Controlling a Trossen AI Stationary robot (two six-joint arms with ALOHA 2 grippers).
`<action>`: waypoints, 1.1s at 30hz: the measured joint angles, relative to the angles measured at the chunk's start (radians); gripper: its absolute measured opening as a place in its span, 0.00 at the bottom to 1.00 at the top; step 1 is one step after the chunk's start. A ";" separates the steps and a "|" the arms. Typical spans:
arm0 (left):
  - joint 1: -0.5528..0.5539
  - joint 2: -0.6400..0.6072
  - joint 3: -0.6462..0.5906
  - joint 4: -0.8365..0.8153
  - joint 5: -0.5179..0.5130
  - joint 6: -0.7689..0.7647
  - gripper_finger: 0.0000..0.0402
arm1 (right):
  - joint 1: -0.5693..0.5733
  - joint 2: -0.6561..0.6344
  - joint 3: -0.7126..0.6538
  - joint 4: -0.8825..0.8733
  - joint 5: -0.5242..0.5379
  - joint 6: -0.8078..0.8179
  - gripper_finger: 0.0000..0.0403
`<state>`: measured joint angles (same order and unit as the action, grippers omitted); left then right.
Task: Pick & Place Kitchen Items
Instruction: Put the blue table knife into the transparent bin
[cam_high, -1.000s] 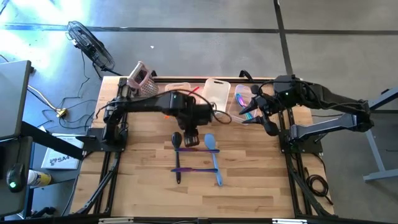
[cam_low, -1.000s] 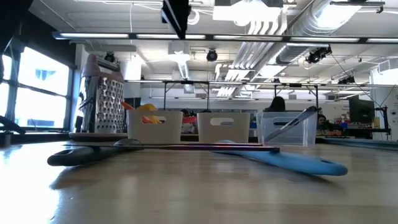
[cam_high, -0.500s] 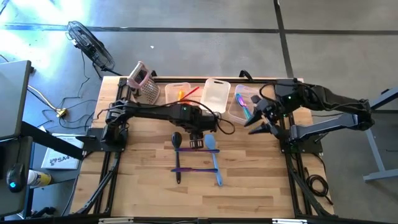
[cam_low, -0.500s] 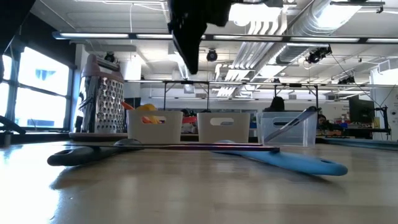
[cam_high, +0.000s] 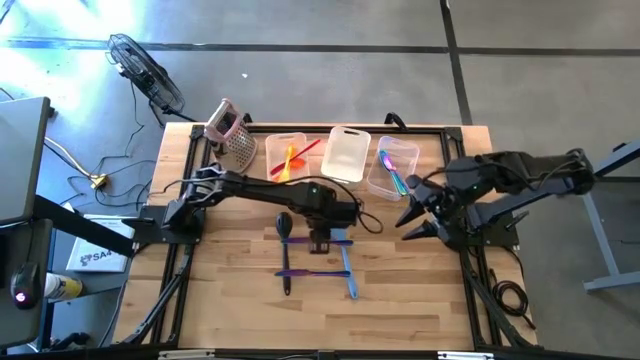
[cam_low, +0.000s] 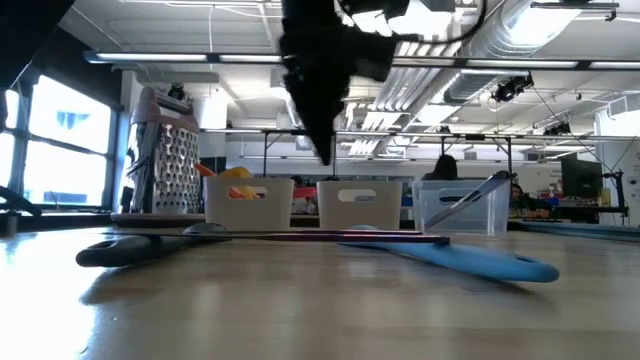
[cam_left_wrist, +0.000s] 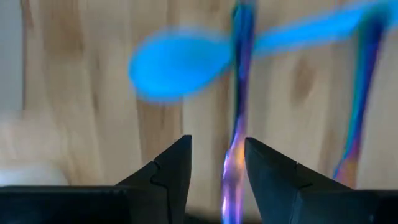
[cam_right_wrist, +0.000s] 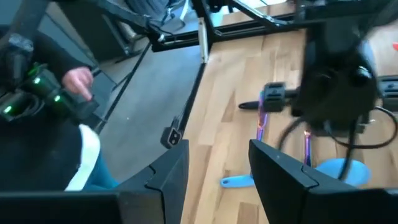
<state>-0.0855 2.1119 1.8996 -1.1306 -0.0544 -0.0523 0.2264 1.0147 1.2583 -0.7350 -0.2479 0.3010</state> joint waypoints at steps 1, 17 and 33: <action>-0.006 0.010 0.007 0.036 0.006 0.002 0.36 | 0.011 0.001 0.000 0.002 0.022 0.013 0.40; -0.046 0.064 0.005 0.084 0.076 -0.030 0.36 | 0.189 0.006 0.000 0.057 0.143 0.098 0.40; -0.017 0.129 0.004 0.047 0.049 -0.030 0.36 | 0.322 0.006 0.000 0.058 0.121 0.145 0.40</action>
<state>-0.1022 2.2407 1.9033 -1.0832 -0.0055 -0.0826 0.5484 1.0210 1.2583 -0.6773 -0.1272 0.4465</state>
